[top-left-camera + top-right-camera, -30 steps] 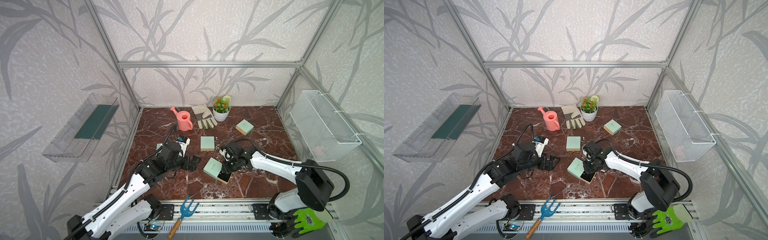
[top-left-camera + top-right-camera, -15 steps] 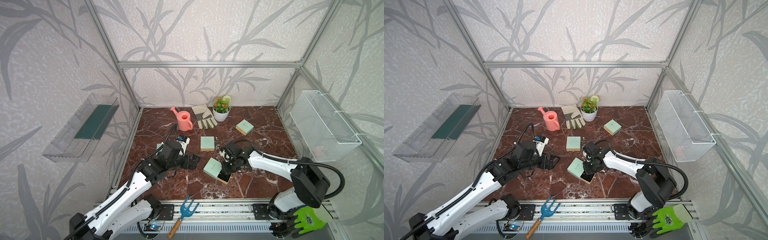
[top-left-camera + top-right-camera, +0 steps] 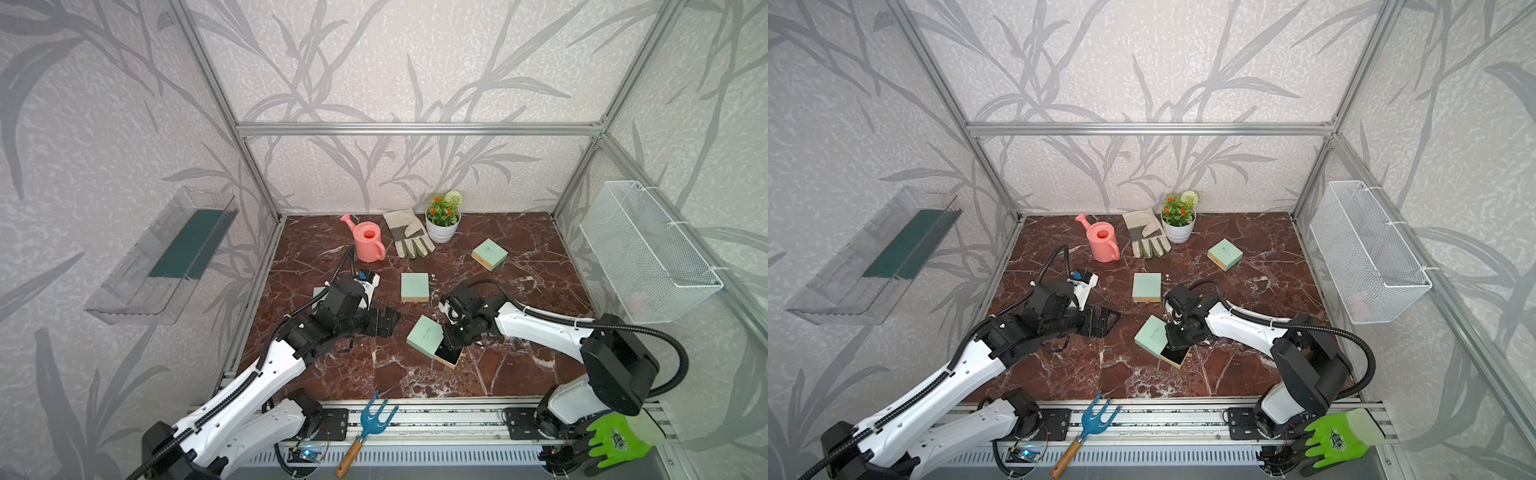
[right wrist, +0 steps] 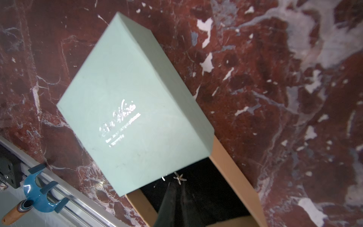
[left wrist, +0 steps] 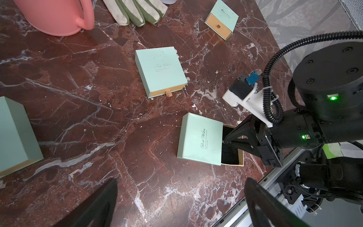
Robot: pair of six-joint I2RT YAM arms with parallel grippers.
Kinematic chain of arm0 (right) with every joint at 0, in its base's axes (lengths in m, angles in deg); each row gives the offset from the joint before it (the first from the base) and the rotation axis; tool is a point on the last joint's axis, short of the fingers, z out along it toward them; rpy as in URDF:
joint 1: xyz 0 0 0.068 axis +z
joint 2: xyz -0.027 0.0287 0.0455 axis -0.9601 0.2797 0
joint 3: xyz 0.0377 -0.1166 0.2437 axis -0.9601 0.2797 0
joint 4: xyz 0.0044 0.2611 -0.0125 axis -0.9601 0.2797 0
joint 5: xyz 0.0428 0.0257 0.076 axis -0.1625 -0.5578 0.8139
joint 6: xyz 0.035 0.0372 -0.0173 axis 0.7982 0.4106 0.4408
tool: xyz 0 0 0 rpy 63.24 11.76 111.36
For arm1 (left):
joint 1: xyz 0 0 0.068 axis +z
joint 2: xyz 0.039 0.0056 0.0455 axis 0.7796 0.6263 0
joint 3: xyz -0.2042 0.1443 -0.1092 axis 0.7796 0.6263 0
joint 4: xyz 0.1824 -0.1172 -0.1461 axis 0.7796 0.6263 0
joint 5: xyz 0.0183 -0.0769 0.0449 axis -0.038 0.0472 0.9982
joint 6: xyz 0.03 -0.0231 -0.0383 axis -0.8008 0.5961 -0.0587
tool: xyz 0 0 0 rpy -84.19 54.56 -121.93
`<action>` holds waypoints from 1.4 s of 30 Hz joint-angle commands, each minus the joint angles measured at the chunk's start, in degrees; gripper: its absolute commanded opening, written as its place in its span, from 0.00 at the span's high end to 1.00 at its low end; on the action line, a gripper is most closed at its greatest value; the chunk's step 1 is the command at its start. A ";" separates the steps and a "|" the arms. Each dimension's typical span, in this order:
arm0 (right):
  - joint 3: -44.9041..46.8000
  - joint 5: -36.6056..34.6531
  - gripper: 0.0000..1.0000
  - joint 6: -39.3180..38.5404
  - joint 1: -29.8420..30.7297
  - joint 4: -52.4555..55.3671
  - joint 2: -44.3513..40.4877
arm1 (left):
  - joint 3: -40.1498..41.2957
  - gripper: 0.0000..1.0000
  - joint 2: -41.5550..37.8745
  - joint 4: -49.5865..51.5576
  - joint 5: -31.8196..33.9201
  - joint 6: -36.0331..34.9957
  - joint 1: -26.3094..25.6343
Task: Take out the earrings from the drawer-style jewelry box
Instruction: Pick up the earring from the drawer, then place the earring at the center of the board.
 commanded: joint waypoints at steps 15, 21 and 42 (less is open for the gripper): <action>-2.50 -3.58 0.98 1.54 -0.15 6.87 -9.36 | -1.86 0.01 -0.74 1.90 1.15 0.23 0.18; -7.72 -6.32 0.99 -0.90 -8.82 7.37 -8.85 | -1.82 0.01 -1.35 1.83 1.36 0.18 0.22; -38.95 -16.51 1.00 -10.85 -23.70 18.42 25.46 | -1.62 0.01 -4.00 2.44 1.61 0.05 0.24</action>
